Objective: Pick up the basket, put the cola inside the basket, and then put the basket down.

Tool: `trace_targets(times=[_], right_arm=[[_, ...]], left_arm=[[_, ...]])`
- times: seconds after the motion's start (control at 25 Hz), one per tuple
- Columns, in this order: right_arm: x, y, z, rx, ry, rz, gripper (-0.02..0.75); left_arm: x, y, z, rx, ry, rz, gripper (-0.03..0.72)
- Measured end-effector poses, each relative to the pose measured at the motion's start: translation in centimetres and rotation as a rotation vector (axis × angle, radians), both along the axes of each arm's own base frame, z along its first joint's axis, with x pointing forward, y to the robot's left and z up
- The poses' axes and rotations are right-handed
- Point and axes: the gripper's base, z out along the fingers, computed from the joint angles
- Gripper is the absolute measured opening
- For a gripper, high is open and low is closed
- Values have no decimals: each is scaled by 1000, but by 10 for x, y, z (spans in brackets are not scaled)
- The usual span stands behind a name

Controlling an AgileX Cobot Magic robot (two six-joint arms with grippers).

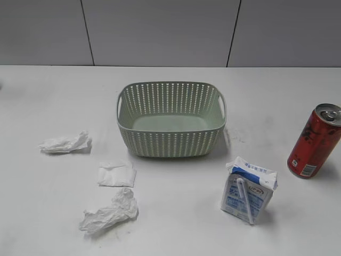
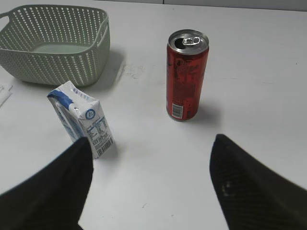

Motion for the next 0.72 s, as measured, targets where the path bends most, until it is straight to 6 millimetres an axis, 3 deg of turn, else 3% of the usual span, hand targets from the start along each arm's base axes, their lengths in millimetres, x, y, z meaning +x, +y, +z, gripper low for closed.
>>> trace_targets(times=[0.72], right_arm=[[0, 0, 0, 1, -1, 0, 573]], left_arm=[[0, 0, 0, 4, 0, 3, 511]])
